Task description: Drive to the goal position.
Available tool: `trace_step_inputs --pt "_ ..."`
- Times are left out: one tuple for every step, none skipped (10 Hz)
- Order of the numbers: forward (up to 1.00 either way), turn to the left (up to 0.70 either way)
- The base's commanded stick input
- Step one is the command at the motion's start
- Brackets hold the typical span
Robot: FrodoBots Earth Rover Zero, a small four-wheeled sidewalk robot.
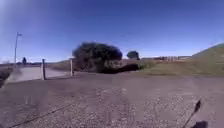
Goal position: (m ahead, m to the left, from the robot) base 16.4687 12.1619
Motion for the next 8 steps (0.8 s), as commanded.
trace_step_inputs --pt "1.00 0.40" --pt "1.00 0.40" --pt "1.00 0.40" --pt "1.00 0.27" --pt "1.00 0.12" --pt "1.00 0.00" --pt "1.00 0.00" --pt "1.00 0.00"
